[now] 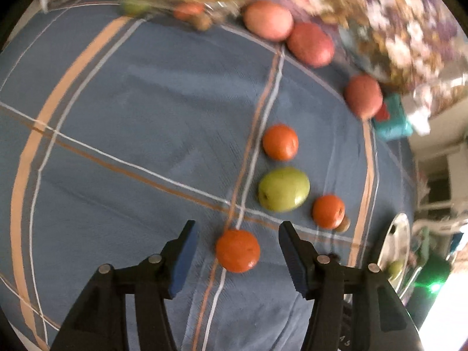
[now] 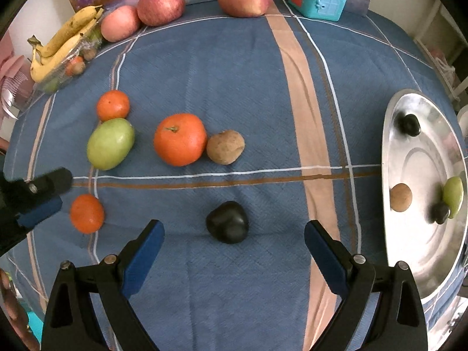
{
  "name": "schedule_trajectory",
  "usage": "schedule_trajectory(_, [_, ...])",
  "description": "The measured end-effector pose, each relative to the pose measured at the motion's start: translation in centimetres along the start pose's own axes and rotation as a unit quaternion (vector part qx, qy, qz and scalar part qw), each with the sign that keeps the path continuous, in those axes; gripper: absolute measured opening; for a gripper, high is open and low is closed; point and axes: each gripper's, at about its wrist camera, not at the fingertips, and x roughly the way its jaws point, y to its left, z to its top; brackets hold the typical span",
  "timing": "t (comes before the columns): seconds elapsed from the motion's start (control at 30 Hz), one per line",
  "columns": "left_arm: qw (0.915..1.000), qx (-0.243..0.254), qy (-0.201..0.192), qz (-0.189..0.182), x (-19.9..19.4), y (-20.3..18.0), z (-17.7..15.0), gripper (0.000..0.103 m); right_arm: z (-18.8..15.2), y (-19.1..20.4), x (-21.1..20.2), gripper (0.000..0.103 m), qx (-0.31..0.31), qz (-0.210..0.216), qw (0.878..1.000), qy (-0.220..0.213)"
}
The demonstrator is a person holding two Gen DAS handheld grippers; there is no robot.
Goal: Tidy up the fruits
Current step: 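Close the left tool on the orange persimmon while the right tool grasps the black fruit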
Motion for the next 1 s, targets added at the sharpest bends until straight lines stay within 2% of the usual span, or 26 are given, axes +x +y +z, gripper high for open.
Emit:
schedule_trajectory(0.3, [0.9983,0.035,0.019,0.044,2.6,-1.9,-1.2,0.06,0.2,0.4,1.9,0.098,-0.006,-0.026,1.0,0.008])
schedule_trajectory(0.4, [0.9983,0.033,0.016,0.045,2.6,-2.3,-1.2,0.06,0.2,0.8,2.3,0.103,-0.008,-0.027,1.0,0.006])
schedule_trajectory(0.67, [0.9983,0.035,0.016,0.045,2.5,-1.8,-1.3,0.06,-0.5,0.6,2.9,0.103,-0.008,-0.026,1.0,0.003])
schedule_trajectory(0.87, [0.9976,0.039,0.014,0.055,2.6,-2.6,-1.5,0.06,-0.3,0.5,2.9,0.103,0.003,-0.029,1.0,0.011])
schedule_trajectory(1.0, [0.9972,0.042,0.014,0.06,2.9,-3.1,-1.7,0.06,0.0,0.4,3.0,0.103,0.008,-0.029,0.999,0.032])
